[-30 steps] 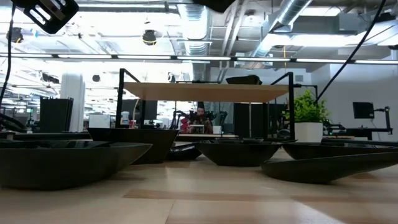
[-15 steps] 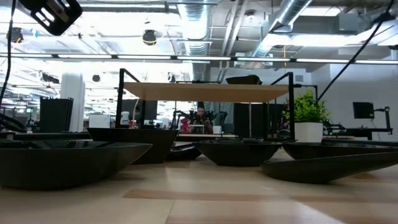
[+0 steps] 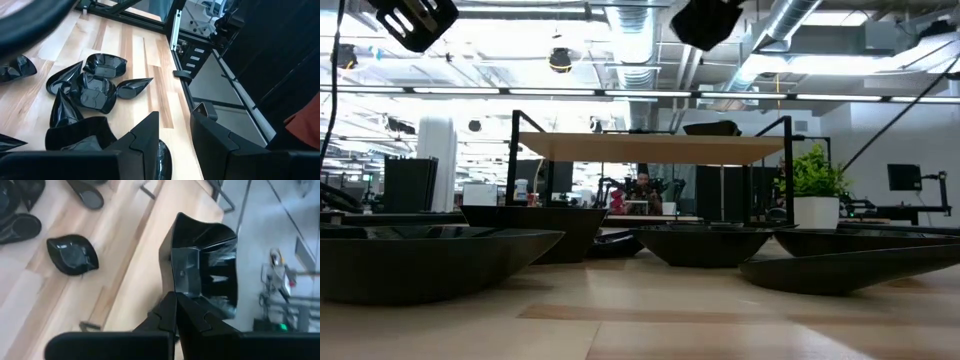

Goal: Pick & Place Mini shaped plates
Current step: Stack the black distorted square plate on the black distorted square plate on the shelf

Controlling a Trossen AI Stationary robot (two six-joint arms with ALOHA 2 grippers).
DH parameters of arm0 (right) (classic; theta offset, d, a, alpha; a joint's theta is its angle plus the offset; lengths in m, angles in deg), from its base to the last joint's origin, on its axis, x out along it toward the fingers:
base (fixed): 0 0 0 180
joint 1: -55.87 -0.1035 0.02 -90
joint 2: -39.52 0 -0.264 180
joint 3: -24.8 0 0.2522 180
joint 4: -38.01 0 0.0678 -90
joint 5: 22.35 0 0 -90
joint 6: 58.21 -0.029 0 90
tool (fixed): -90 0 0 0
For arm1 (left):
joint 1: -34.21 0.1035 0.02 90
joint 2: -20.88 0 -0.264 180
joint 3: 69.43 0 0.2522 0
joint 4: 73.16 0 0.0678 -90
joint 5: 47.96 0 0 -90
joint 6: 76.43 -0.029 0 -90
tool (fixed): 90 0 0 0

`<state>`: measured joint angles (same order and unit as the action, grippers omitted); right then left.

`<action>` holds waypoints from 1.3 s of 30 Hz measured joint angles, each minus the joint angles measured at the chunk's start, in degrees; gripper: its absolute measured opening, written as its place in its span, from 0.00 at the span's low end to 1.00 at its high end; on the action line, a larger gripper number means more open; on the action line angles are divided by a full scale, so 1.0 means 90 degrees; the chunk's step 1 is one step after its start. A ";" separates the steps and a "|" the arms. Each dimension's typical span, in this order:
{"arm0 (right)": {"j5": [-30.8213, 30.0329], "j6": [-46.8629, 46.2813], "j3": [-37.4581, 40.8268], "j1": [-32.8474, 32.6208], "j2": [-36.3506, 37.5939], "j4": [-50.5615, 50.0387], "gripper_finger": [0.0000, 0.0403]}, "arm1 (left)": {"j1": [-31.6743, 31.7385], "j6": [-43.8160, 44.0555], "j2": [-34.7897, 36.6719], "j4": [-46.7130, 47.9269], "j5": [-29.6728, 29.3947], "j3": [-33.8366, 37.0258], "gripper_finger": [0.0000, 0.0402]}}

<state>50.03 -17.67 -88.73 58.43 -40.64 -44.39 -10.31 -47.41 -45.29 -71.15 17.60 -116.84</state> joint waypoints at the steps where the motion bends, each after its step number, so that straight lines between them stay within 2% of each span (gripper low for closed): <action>1: 0.0169 0.0168 0.0241 0.0176 0.0112 0.0218 0.00 | 0.0000 0.0000 0.0000 -0.0031 0.0001 0.0000 0.28; 8: 0.1052 0.1228 0.1683 0.1353 0.0671 0.1189 0.00 | 0.0000 -0.0002 0.0000 -0.0182 0.0000 0.0000 0.28; 14: 0.1653 0.1938 0.2453 0.2145 0.0811 0.1664 0.00 | 0.0000 -0.0002 0.0001 -0.0214 0.0001 0.0000 0.28; 23: 0.2134 0.2895 0.2813 0.2795 0.0753 0.1947 0.00 | 0.0000 -0.0002 0.0001 -0.0313 0.0002 0.0000 0.28; 39: 0.2481 0.3393 0.2907 0.3207 0.0672 0.2011 0.00 | 0.0000 -0.0022 0.0002 -0.0388 0.0002 0.0000 0.28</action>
<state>72.36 12.86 -62.56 87.29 -34.59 -26.29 -10.31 -47.61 -45.27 -74.64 17.62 -116.84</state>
